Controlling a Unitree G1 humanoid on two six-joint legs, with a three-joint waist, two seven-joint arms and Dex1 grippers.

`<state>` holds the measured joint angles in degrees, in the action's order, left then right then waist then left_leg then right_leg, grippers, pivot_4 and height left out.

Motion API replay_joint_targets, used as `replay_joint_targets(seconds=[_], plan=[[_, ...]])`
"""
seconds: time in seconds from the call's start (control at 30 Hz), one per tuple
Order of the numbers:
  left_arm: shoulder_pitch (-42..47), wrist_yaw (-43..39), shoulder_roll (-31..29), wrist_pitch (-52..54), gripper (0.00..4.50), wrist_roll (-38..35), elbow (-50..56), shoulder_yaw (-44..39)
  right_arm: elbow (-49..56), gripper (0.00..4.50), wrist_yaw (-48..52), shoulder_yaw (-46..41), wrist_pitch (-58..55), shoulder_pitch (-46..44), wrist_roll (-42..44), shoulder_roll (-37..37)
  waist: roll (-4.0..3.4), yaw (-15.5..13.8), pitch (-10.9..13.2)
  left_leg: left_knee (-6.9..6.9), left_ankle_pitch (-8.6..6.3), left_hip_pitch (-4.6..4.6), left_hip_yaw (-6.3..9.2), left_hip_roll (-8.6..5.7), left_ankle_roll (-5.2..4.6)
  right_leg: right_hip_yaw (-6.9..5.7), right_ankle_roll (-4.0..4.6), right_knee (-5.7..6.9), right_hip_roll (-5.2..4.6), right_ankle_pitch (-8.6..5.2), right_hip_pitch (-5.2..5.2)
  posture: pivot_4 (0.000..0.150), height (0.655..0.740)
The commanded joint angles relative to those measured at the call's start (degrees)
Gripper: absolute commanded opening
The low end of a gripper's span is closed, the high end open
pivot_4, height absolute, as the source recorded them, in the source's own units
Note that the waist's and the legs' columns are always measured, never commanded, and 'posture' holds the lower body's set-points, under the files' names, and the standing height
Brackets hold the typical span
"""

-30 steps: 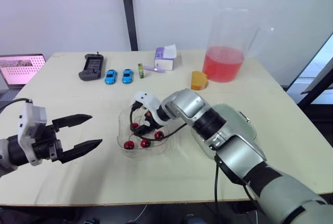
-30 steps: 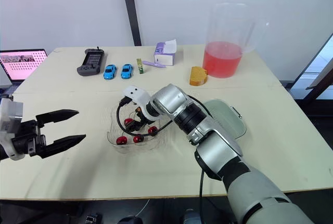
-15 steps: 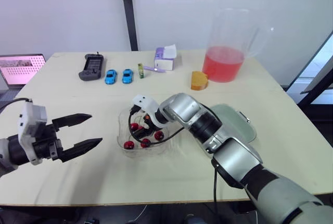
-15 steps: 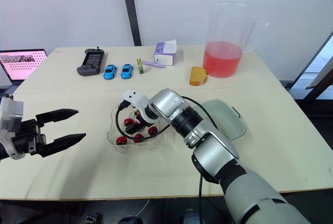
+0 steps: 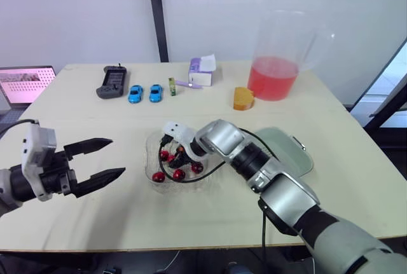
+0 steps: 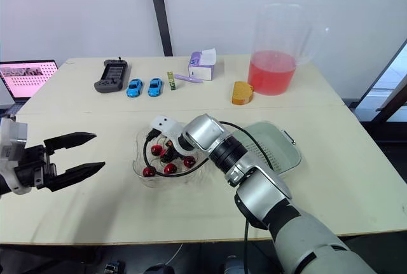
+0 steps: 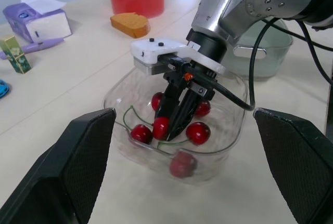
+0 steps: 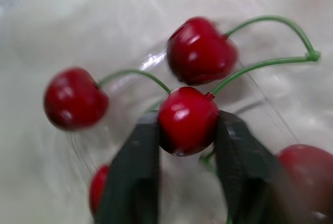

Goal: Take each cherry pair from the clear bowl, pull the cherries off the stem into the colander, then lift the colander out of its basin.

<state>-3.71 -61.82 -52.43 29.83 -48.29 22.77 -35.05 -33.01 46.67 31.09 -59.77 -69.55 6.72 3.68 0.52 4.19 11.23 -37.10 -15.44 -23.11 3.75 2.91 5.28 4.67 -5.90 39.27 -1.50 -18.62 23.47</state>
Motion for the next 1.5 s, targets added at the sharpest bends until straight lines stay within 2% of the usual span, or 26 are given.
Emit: replay_joint_targets(seconds=[0.03,0.3,0.63,0.83,1.03,1.3,1.5], plan=[[0.7,0.2,-0.5,-0.1,4.50,-1.2,1.3,-1.9,-0.8,0.78,1.7,-1.5,1.6,-2.9,-0.7,0.1,0.00,0.0,0.0,0.00,0.00,0.00,0.00,0.00,0.00,0.00,0.00,0.00,0.00,0.00,0.00,0.150,0.7400],[2.0,0.0,-0.7,-0.2,4.50,-1.3,0.2,-0.7,-2.0,0.78,6.2,-4.6,2.6,-9.5,0.1,1.9,-0.01,0.0,0.0,0.01,0.00,0.00,0.00,-0.01,0.01,0.00,0.00,-0.01,0.00,0.00,0.01,0.150,0.7400],[9.7,3.0,-0.3,3.6,4.50,-4.2,-3.8,2.2,13.6,0.78,13.6,-4.3,-0.9,-7.6,2.4,10.2,0.00,-0.1,0.0,-0.01,0.01,-0.04,0.05,-0.01,0.01,-0.05,0.00,-0.01,-0.01,0.00,0.00,0.150,0.7400],[18.3,8.5,1.8,9.3,4.50,-10.4,-7.3,3.9,30.7,0.78,18.4,-6.5,11.5,-0.6,3.1,21.3,0.03,-0.2,0.0,-0.05,0.01,-0.15,0.17,-0.05,0.01,-0.15,-0.01,-0.07,-0.05,0.01,-0.01,0.150,0.7400],[27.1,10.5,4.9,13.4,4.50,-14.1,-11.1,8.1,40.1,0.78,22.3,-7.7,21.3,3.8,3.6,27.9,0.02,0.0,0.0,-0.07,0.01,-0.14,0.21,-0.04,0.01,-0.16,-0.01,-0.04,-0.01,0.01,0.00,0.150,0.7400],[35.2,4.0,4.9,16.8,4.50,-11.3,-14.7,18.5,44.4,0.78,23.1,-8.0,23.5,5.3,4.2,28.5,0.03,-0.2,0.0,-0.12,0.03,-0.14,0.23,-0.05,0.06,-0.18,-0.01,-0.03,-0.02,0.01,-0.03,0.150,0.7400],[40.5,2.0,6.8,17.1,4.50,-9.3,-18.9,22.0,48.5,0.78,25.3,-8.5,21.7,6.8,7.5,28.8,0.03,-0.2,0.0,-0.13,0.06,-0.15,0.27,-0.06,0.10,-0.21,-0.01,-0.03,-0.01,0.01,-0.04,0.150,0.7400]])
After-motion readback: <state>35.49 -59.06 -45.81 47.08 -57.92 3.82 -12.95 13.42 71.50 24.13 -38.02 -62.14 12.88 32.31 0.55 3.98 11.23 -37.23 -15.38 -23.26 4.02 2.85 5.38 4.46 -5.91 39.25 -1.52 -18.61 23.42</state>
